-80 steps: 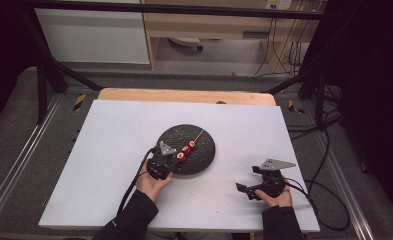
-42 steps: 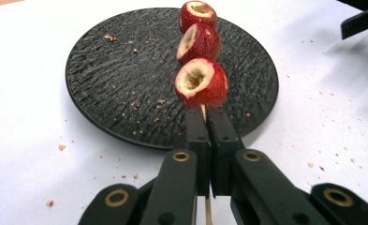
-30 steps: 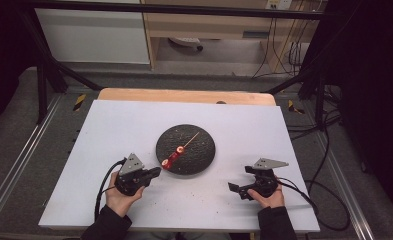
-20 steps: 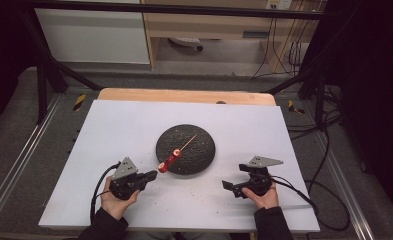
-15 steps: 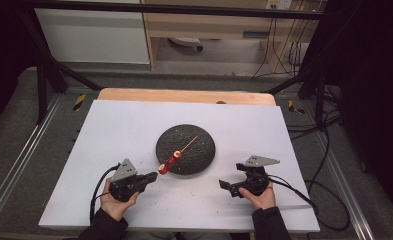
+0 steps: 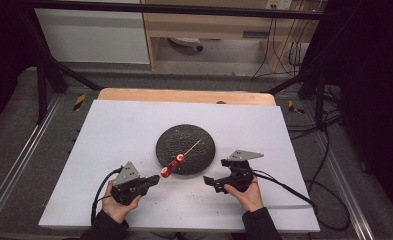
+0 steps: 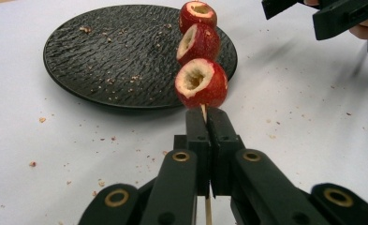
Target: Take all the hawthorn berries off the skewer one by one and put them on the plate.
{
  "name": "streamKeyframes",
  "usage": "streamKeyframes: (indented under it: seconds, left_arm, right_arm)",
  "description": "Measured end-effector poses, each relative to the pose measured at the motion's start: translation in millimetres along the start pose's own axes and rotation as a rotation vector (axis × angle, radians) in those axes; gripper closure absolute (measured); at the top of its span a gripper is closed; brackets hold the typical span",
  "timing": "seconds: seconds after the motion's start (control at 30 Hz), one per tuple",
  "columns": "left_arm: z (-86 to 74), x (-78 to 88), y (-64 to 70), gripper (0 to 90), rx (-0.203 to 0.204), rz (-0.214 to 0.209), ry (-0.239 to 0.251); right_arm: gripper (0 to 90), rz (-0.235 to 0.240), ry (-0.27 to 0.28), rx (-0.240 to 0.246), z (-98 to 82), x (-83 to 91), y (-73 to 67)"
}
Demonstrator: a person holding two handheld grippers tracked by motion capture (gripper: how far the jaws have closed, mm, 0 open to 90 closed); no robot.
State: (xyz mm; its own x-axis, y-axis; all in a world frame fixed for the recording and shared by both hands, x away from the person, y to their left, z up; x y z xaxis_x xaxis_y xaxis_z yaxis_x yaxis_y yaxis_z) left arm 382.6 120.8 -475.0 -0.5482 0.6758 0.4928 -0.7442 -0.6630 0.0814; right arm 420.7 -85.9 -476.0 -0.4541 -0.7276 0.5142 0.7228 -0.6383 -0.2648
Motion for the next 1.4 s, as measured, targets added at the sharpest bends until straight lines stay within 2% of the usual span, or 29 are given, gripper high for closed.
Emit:
streamKeyframes:
  seconds: [0.4,0.53,0.6,0.7,0.97,1.27,1.4]
  left_arm:
    - [1.6,-2.5,11.2,88.2,-0.023,-0.014,0.008]
    - [3.0,-4.0,15.2,88.2,-0.029,-0.019,0.013]
    - [2.8,-5.4,17.9,88.2,-0.035,-0.024,0.011]
    - [2.8,-7.8,21.3,88.1,-0.038,-0.029,0.01]
    - [3.2,-13.3,31.2,88.2,-0.057,-0.044,0.009]
    - [5.7,-11.5,31.8,88.2,-0.058,-0.045,0.023]
    - [6.1,-11.4,31.7,88.2,-0.055,-0.044,0.029]
  right_arm:
    - [6.7,0.038,0.038,-0.037,26.8,-16.5,-15.0]
    - [10.7,0.063,0.044,-0.057,31.3,-22.4,-18.2]
    - [12.7,0.075,0.054,-0.082,33.1,-24.5,-18.7]
    - [17.3,0.097,0.066,-0.105,34.8,-26.6,-19.6]
    - [34.3,0.134,0.076,-0.124,36.4,-29.0,-21.9]
    - [52.2,0.166,0.066,-0.149,35.1,-31.2,-23.7]
    - [56.0,0.189,0.073,-0.168,36.7,-31.4,-25.7]
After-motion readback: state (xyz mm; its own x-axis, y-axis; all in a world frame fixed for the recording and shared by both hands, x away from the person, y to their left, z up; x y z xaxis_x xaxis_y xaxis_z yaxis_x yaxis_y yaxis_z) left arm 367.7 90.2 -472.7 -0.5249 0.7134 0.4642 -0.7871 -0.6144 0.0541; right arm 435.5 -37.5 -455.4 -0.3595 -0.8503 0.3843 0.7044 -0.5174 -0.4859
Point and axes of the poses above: each handheld gripper's, and its own axes: x roughly backward along the jaws, z roughly out of its top, y roughly to its right, the point moved 10 cm from there along -x, roughly forward along the jaws, and after that the axes turned 1 degree about z, right-handed, at the moved point
